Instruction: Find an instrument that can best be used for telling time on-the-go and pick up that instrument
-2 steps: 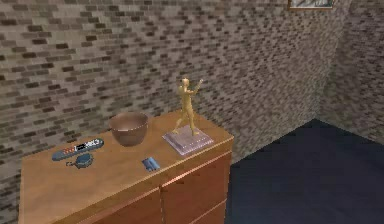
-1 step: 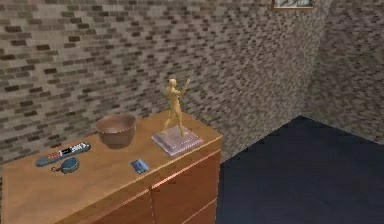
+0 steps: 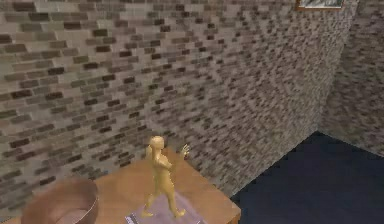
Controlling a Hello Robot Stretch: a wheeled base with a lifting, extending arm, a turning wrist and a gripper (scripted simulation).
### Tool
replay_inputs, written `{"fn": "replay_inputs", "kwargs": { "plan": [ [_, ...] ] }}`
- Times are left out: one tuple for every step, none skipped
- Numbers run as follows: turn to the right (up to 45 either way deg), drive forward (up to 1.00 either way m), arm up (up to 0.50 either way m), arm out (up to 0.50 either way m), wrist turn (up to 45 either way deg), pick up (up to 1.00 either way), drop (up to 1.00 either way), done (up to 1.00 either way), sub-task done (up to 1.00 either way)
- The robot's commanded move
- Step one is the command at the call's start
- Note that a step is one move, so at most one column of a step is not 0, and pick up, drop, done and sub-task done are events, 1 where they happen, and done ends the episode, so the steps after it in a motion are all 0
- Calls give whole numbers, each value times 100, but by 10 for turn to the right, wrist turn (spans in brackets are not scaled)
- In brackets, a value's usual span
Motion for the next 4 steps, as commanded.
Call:
{"fn": "replay_inputs", "kwargs": {
  "plan": [
    [-450,0,0,0,0,0,0,0,0],
    [-450,0,0,0,0,0,0,0,0],
    [-450,0,0,0,0,0,0,0,0],
    [-150,0,0,0,0,0,0,0,0]
  ]
}}
